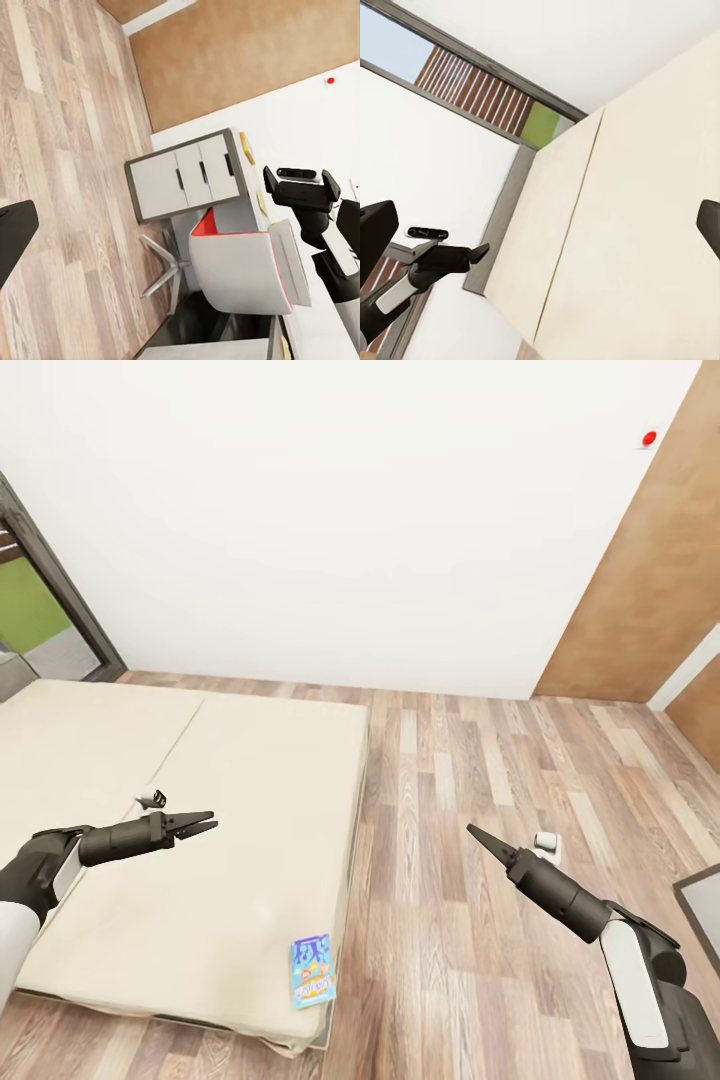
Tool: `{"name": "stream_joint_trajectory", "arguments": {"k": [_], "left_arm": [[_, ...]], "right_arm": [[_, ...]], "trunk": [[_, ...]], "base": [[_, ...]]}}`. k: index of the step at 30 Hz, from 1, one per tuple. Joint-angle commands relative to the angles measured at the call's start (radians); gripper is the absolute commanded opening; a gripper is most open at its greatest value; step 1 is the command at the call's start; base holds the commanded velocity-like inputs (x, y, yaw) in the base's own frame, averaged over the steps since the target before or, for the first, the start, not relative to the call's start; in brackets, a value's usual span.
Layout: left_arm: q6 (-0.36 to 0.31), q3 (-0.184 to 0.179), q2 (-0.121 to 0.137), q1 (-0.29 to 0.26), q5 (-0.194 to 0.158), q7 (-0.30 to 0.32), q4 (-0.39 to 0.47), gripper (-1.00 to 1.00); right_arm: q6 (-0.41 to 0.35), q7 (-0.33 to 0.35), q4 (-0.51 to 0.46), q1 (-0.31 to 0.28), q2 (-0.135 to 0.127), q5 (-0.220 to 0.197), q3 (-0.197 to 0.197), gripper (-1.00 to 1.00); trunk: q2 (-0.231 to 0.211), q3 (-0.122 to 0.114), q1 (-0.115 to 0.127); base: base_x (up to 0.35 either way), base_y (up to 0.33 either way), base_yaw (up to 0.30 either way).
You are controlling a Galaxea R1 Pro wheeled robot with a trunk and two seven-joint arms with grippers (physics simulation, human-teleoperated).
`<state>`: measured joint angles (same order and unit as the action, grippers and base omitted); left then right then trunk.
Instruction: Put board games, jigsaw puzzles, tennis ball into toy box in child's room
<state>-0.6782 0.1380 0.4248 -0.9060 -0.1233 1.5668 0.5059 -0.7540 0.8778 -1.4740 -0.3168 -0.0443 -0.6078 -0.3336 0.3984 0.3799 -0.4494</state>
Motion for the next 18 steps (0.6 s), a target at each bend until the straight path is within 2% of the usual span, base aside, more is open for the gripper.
{"name": "stream_joint_trajectory", "arguments": {"k": [1,18], "left_arm": [[-0.011,0.0,0.0,-0.001,0.001,0.004,0.0,1.0],[-0.011,0.0,0.0,-0.001,0.001,0.004,0.0,1.0]], "right_arm": [[-0.006,0.001,0.0,-0.001,0.0,-0.003,-0.001,1.0],[-0.005,0.001,0.0,-0.001,0.0,-0.003,-0.001,1.0]], "trunk": [[0.002,0.0,-0.001],[0.002,-0.028,-0.001]], "base": [[0.0,0.0,0.0],[0.0,0.0,0.0]]}}
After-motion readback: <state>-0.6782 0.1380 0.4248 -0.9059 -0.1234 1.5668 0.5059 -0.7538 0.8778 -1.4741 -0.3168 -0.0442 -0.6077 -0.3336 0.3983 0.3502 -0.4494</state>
